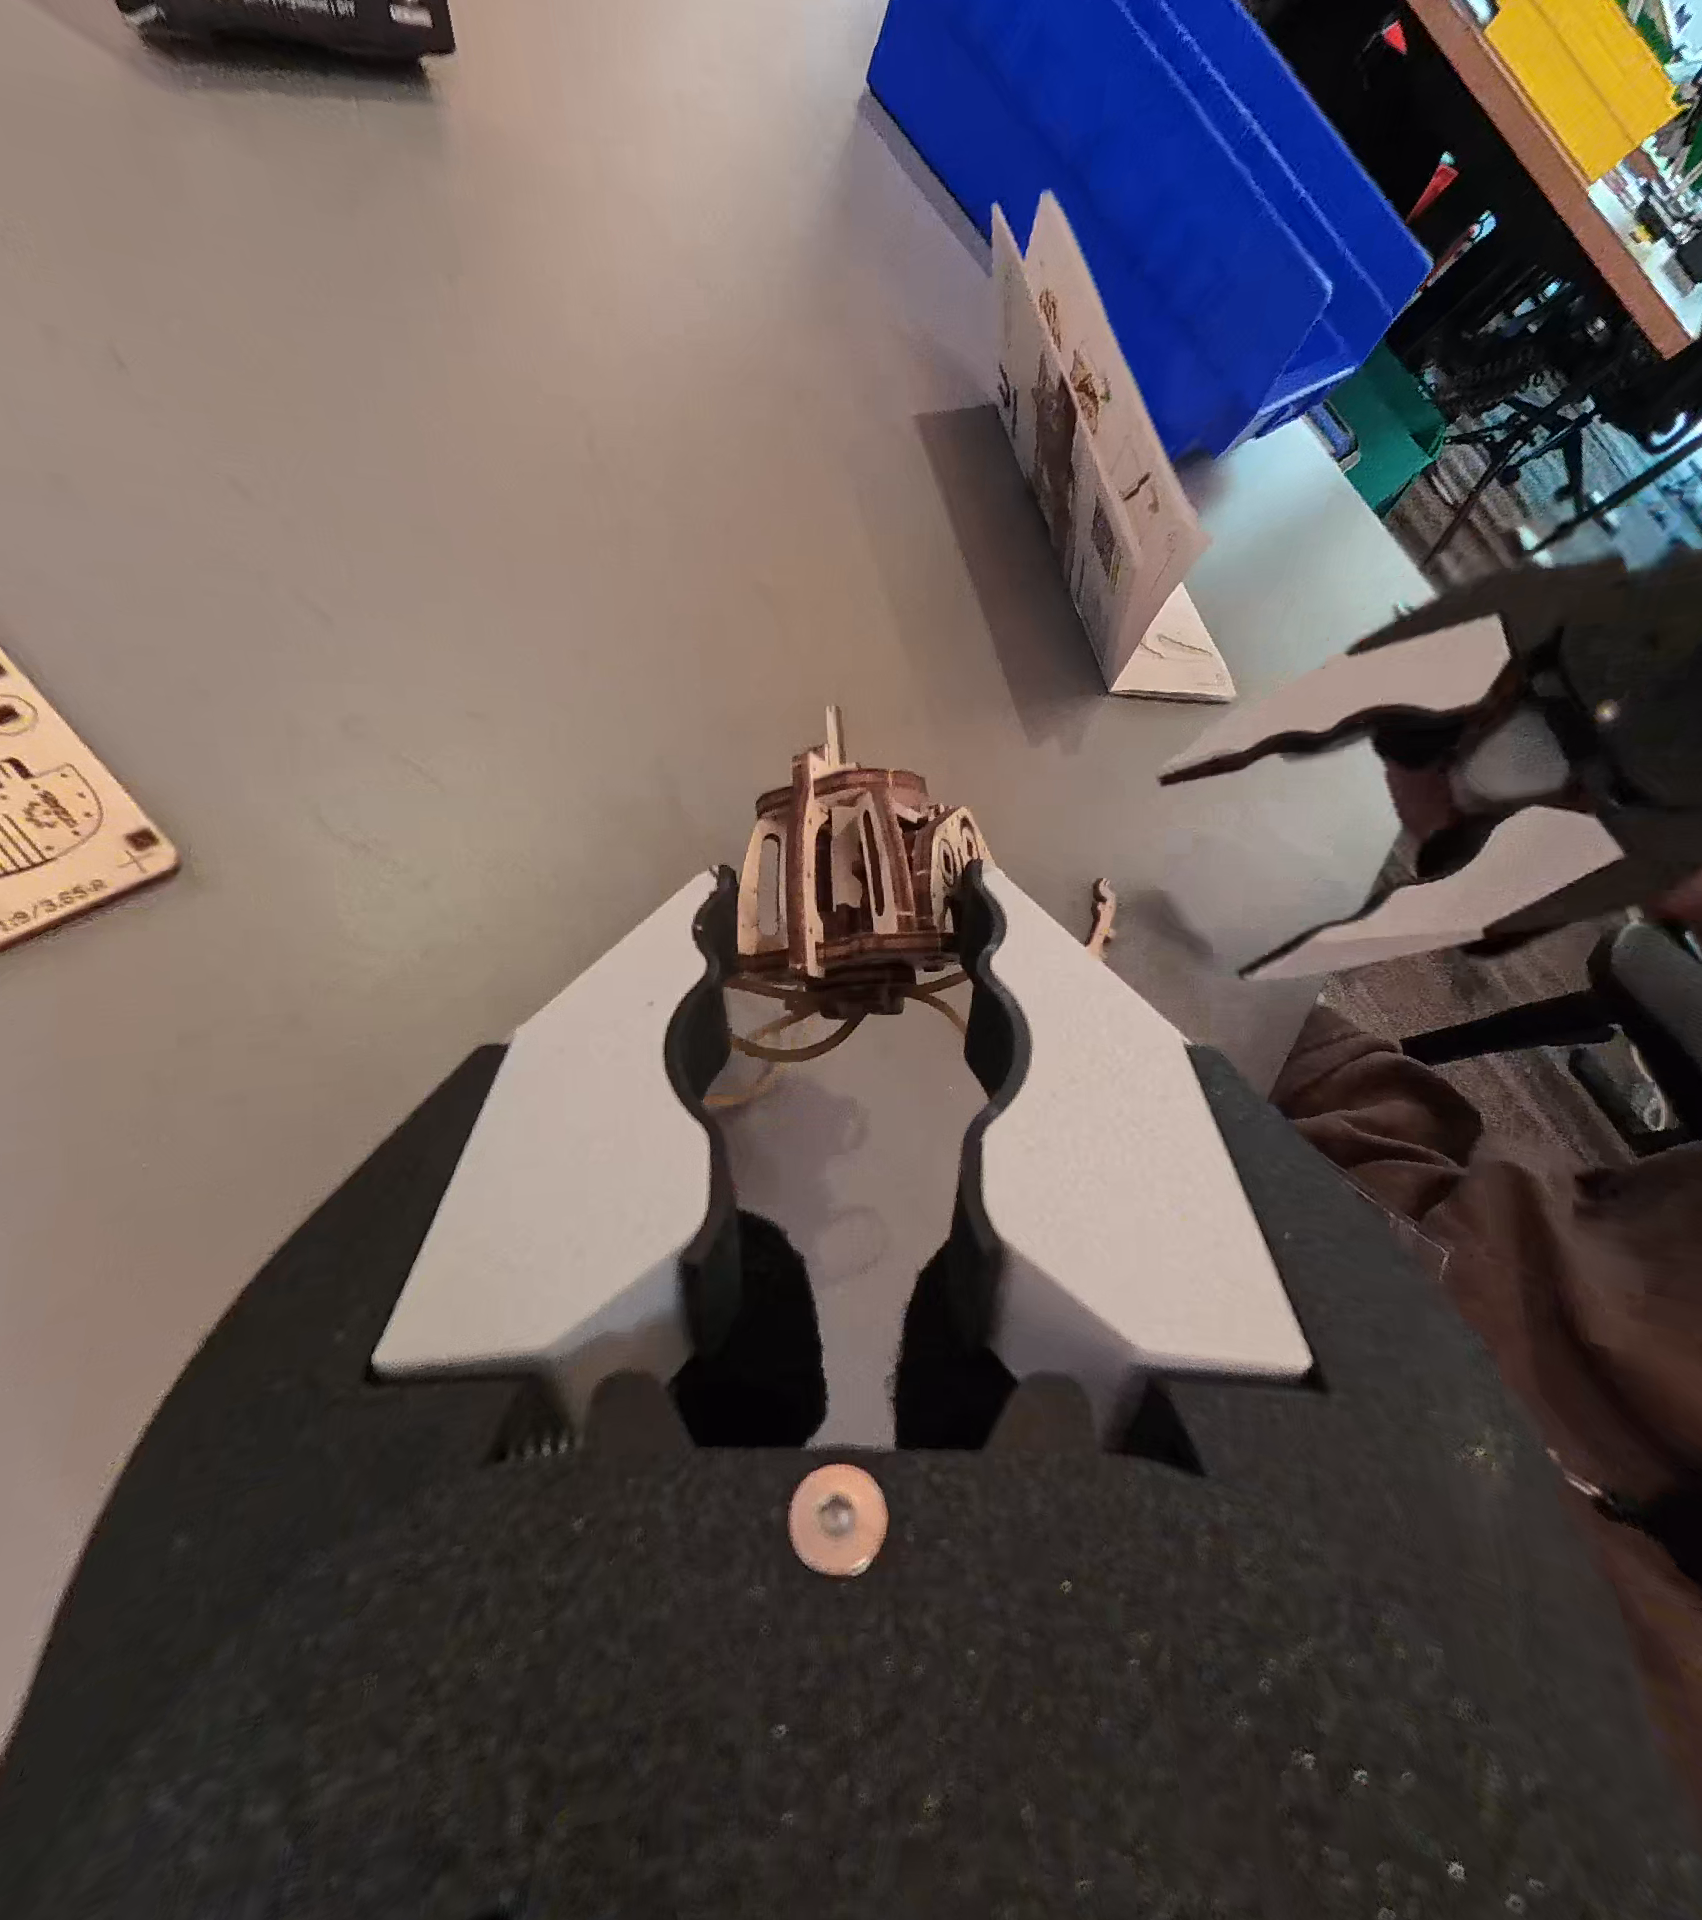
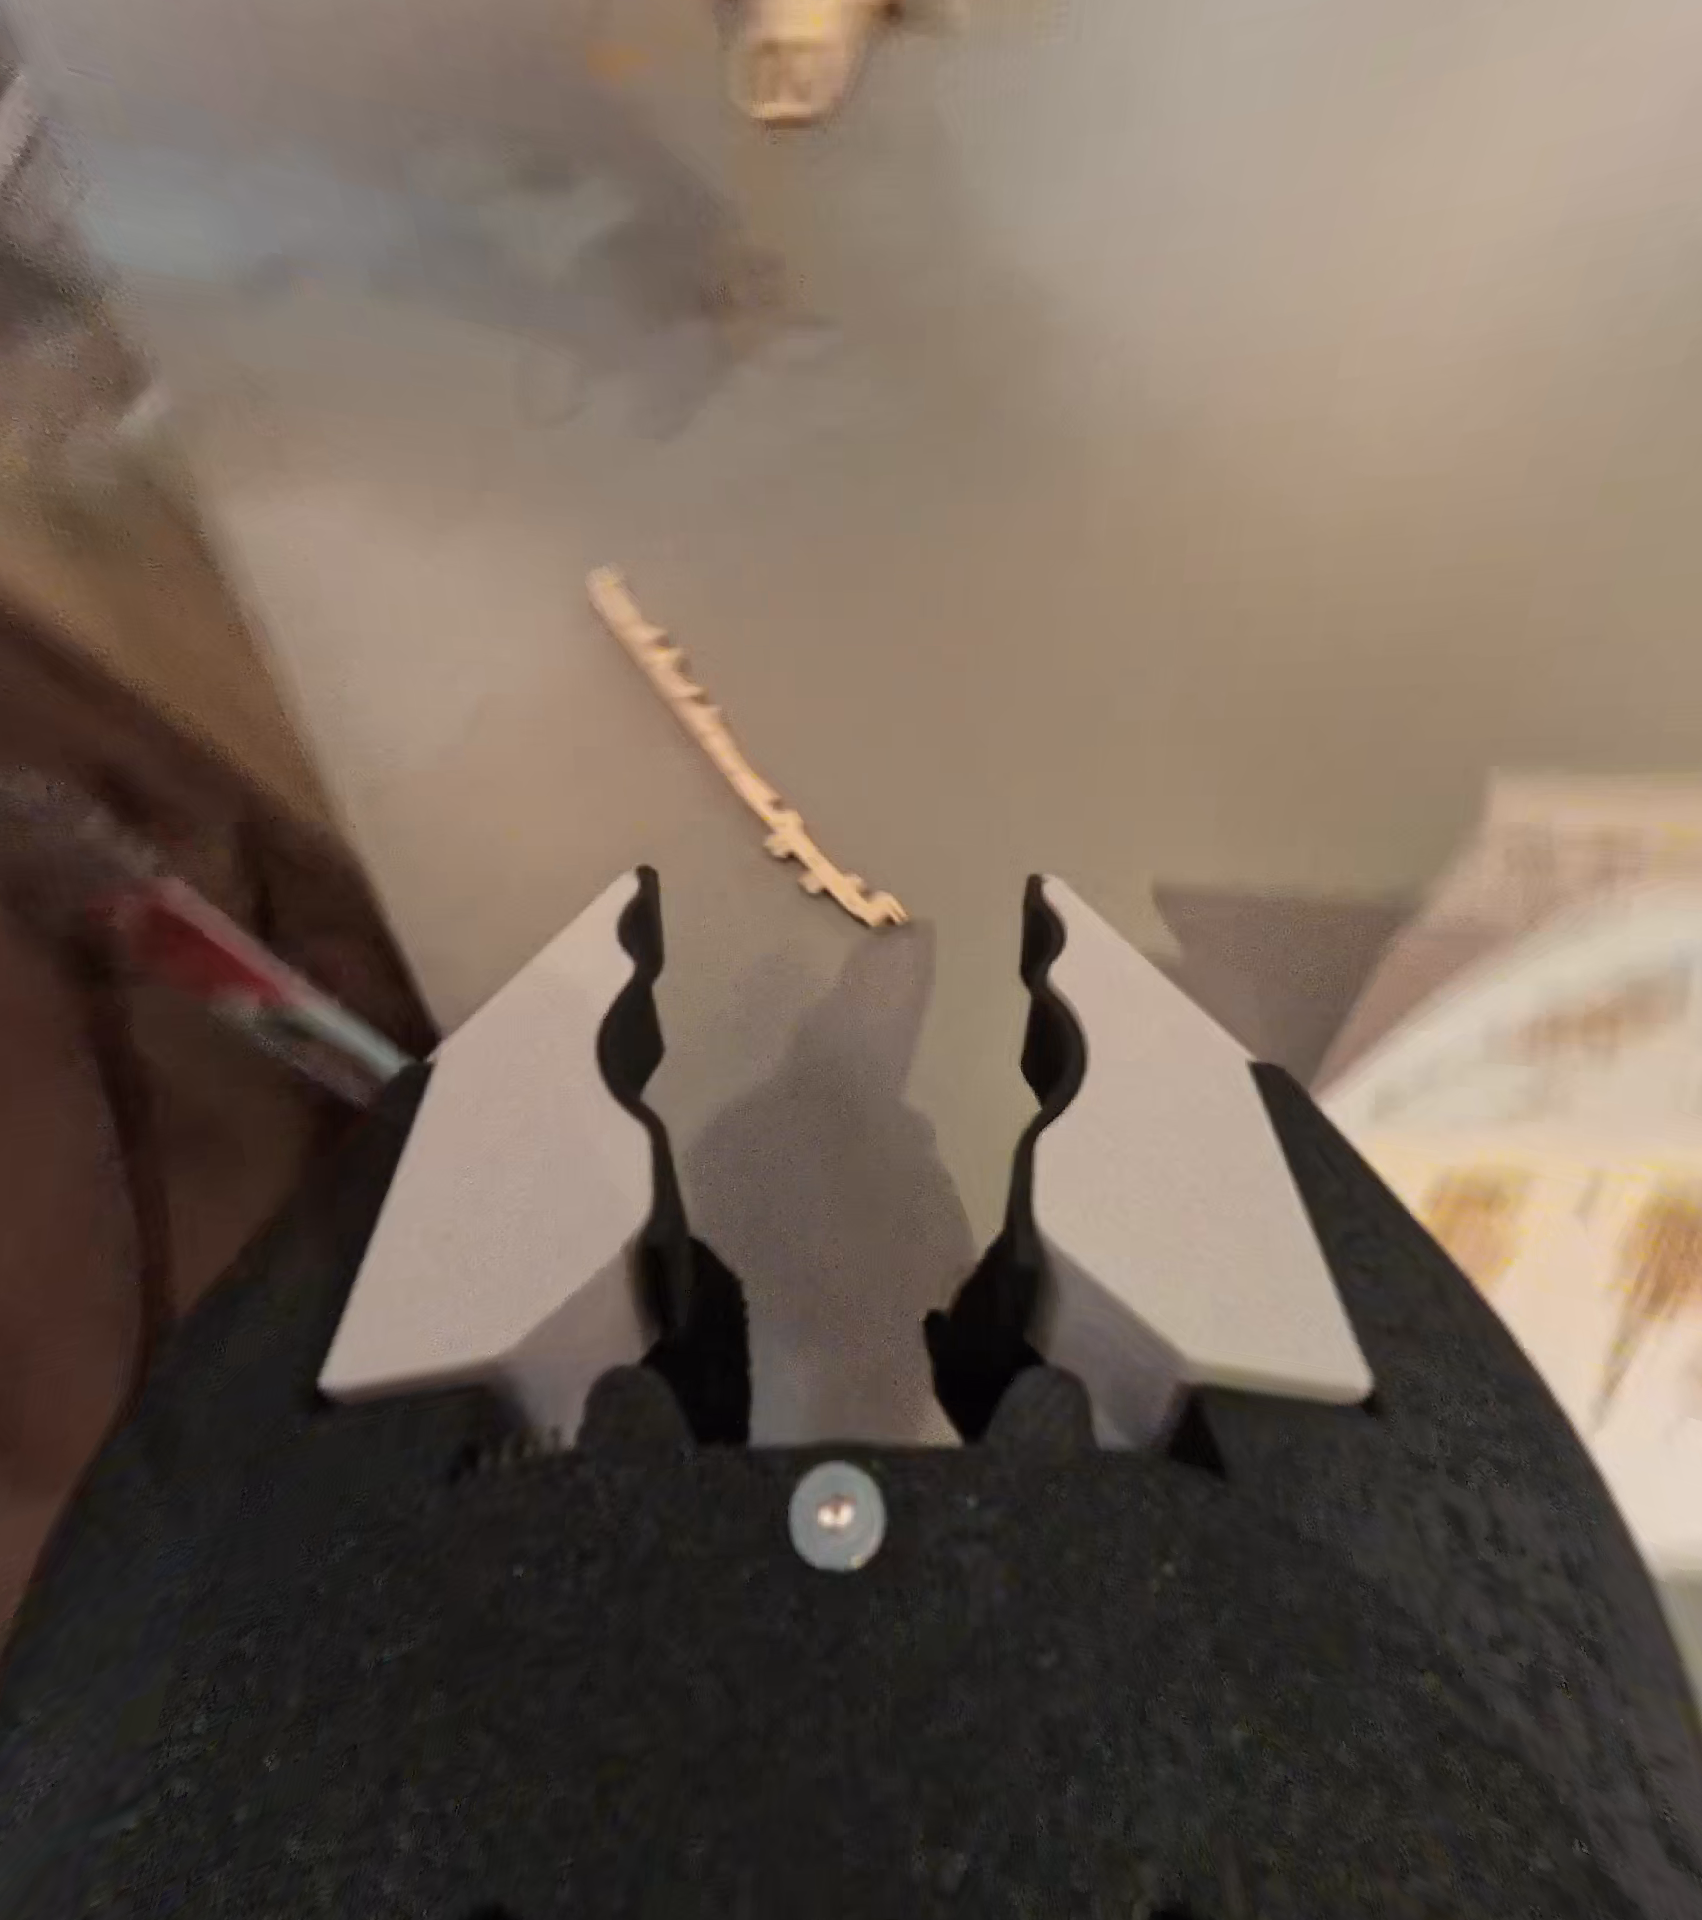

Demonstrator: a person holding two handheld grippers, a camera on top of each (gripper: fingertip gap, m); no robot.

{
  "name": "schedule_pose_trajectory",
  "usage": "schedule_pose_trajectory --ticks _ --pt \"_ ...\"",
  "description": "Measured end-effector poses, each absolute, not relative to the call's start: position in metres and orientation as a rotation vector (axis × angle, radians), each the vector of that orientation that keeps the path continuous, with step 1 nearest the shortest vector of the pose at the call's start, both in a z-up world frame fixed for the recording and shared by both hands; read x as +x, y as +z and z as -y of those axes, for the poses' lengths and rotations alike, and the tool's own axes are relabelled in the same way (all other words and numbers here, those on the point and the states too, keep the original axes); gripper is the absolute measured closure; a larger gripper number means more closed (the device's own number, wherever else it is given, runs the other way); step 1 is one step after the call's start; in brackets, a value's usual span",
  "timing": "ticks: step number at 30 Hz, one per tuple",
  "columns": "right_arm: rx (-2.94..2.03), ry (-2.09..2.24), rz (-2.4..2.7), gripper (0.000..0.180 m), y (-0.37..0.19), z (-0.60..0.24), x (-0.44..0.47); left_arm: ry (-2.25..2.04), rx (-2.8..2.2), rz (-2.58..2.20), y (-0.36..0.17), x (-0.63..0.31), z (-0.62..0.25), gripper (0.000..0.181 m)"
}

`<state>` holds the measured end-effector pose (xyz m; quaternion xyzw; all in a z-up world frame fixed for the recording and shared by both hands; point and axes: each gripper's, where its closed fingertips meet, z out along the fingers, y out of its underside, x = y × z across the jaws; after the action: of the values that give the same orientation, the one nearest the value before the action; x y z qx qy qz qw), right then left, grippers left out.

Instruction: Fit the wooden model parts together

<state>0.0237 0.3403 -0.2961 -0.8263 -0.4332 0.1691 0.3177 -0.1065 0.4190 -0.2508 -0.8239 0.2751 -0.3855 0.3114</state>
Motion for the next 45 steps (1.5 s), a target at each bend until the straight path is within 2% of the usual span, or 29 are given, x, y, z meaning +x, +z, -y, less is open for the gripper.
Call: schedule_pose_trajectory --ticks 1,3,5,7,10,13,16,21,26,31,36,39,42,45 --pt "-2.239 0.424 0.874 0.111 -0.300 -0.341 0.031 -1.009 -2.180 -0.726 -0.253 -0.105 -0.420 0.140" --pt "-2.211 0.491 0.474 0.111 -0.298 -0.334 0.028 -1.013 -2.183 -0.734 -0.256 -0.100 -0.420 0.140" --pt "-2.170 0.455 0.285 0.116 -0.298 -0.330 0.024 -1.026 -2.175 -0.744 -0.256 -0.094 -0.420 0.140" --pt "-2.177 0.343 0.317 0.120 -0.305 -0.328 0.018 -1.040 -2.169 -0.752 -0.257 -0.087 -0.420 0.141" --pt "-2.204 0.248 0.340 0.136 -0.313 -0.329 0.011 -1.066 -2.158 -0.768 -0.255 -0.077 -0.421 0.141" --pt "-2.281 0.244 0.347 0.136 -0.330 -0.328 0.003 -1.036 -2.142 -0.800 -0.252 -0.070 -0.427 0.141" --pt "-2.268 0.189 0.378 0.142 -0.330 -0.333 0.004 -1.044 -2.125 -0.821 -0.248 -0.063 -0.427 0.141" --pt "-2.243 0.170 0.424 0.164 -0.330 -0.343 0.008 -1.058 -2.127 -0.856 -0.251 -0.057 -0.426 0.141" --pt "-2.249 0.252 0.519 0.165 -0.330 -0.346 0.007 -1.192 -2.159 -0.817 -0.257 -0.057 -0.423 0.141" --pt "-2.149 0.271 0.691 0.180 -0.305 -0.345 0.004 -1.432 -2.199 -0.732 -0.258 -0.051 -0.415 0.141" --pt "-2.170 0.361 0.743 0.176 -0.303 -0.359 0.019 -1.473 -2.211 -0.627 -0.260 -0.057 -0.427 0.141" --pt "-2.168 0.417 0.709 0.140 -0.303 -0.385 0.013 -1.434 -2.199 -0.560 -0.257 -0.068 -0.439 0.141" --pt "-2.098 0.400 0.726 0.134 -0.296 -0.420 0.004 -1.374 -2.201 -0.517 -0.255 -0.079 -0.449 0.141" --pt "-2.073 0.398 0.800 0.115 -0.291 -0.444 0.005 -1.348 -2.191 -0.510 -0.248 -0.085 -0.450 0.141"
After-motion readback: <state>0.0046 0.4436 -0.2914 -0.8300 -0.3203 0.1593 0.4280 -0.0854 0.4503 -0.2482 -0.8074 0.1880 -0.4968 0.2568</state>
